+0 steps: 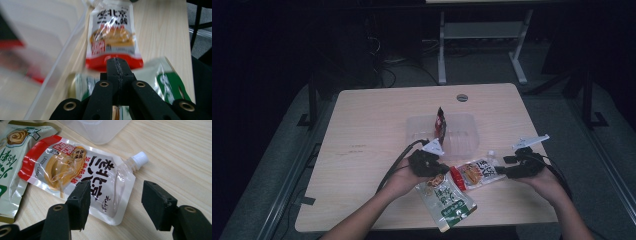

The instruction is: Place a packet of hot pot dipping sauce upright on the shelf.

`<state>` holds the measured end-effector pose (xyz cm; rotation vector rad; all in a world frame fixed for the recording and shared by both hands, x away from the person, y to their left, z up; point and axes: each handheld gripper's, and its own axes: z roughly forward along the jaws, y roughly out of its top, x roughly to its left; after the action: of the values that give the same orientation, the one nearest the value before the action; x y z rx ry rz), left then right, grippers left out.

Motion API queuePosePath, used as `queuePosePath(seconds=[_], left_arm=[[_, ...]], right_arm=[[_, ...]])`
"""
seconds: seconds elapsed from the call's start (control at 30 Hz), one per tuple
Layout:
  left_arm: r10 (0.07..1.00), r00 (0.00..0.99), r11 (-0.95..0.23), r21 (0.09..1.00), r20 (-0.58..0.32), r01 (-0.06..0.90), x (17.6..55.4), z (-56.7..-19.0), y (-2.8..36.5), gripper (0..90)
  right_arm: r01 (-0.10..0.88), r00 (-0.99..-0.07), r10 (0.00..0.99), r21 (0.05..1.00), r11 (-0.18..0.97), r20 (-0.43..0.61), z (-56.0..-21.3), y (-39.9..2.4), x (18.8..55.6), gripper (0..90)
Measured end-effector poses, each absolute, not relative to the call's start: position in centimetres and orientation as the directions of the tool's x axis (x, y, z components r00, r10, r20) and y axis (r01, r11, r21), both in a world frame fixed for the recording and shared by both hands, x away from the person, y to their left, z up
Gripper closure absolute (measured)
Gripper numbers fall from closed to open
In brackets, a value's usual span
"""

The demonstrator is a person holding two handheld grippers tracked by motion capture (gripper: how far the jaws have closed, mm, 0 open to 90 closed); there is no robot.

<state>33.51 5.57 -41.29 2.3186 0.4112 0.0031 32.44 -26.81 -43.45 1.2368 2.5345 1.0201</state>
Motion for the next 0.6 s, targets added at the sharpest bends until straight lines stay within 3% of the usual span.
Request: queuePosePath(seconds=[0.3,0.6], left_arm=[[0.25,0.962,-0.705,0.661,-0.107,0.257,34.7,-43.1,0.6,89.7],[0.252,0.961,-0.734,0.626,-0.111,0.265,35.1,-44.9,-1.7,89.8]], right_arm=[[0.658,-0.649,0.741,0.618,0.431,0.173,-44.0,-27.0,31.9,37.5],[0.68,-0.628,0.751,0.616,0.399,0.207,-44.2,-27.2,31.6,36.1]])
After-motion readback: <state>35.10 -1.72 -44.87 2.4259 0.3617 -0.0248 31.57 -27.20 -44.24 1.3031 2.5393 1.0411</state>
